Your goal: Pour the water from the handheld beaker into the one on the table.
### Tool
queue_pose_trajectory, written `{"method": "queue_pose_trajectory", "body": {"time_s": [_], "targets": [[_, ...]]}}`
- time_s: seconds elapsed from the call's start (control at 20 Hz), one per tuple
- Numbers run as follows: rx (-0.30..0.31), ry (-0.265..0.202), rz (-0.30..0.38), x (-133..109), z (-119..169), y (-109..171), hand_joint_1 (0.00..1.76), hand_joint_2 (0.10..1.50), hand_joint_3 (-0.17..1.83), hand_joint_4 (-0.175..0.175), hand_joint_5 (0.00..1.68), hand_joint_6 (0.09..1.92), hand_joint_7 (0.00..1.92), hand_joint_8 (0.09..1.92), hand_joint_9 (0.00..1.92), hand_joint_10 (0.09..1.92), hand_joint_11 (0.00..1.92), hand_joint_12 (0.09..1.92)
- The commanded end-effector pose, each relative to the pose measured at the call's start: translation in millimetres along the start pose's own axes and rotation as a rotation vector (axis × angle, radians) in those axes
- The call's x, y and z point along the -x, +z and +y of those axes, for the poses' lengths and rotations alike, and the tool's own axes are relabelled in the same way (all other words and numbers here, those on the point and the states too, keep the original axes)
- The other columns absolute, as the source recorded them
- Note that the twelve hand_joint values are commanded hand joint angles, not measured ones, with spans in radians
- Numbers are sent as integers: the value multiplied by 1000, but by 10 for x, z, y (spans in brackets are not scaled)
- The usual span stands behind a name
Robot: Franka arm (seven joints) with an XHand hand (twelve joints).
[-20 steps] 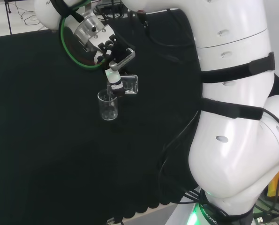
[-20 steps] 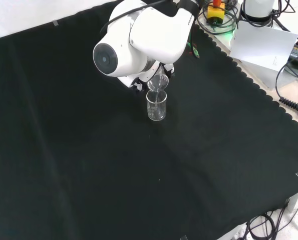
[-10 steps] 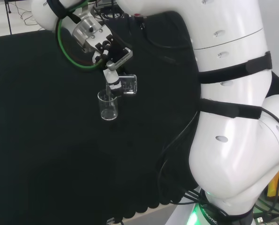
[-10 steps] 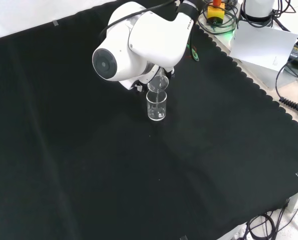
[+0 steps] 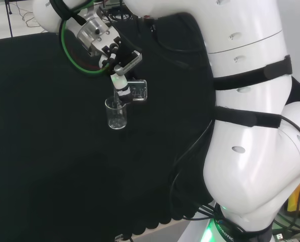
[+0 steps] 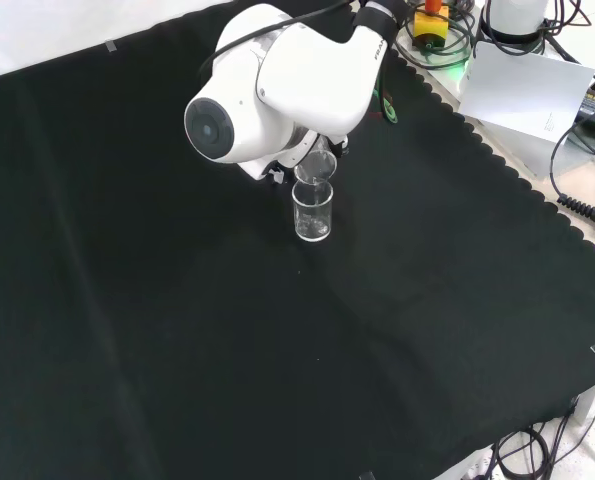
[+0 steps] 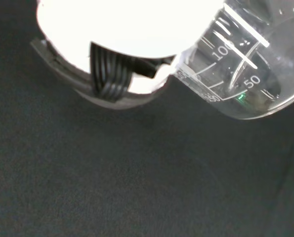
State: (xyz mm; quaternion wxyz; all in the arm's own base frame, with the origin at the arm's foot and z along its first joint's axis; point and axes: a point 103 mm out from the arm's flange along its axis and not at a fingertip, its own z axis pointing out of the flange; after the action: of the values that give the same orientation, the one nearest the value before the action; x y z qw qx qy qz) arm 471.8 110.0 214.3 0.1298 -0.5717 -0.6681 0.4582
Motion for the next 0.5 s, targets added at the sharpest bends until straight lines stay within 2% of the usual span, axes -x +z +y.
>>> {"method": "queue_pose_trajectory", "body": {"time_s": [0.05,0.5], "targets": [[12,-11,-4,-21,-23,-18,1295,616,865,-175,1100,1033,1158,1019,1497,919,1084,896],[0,28,-40,-44,-43,-31,1294,617,863,-175,1100,1033,1158,1019,1496,919,1085,896]]}}
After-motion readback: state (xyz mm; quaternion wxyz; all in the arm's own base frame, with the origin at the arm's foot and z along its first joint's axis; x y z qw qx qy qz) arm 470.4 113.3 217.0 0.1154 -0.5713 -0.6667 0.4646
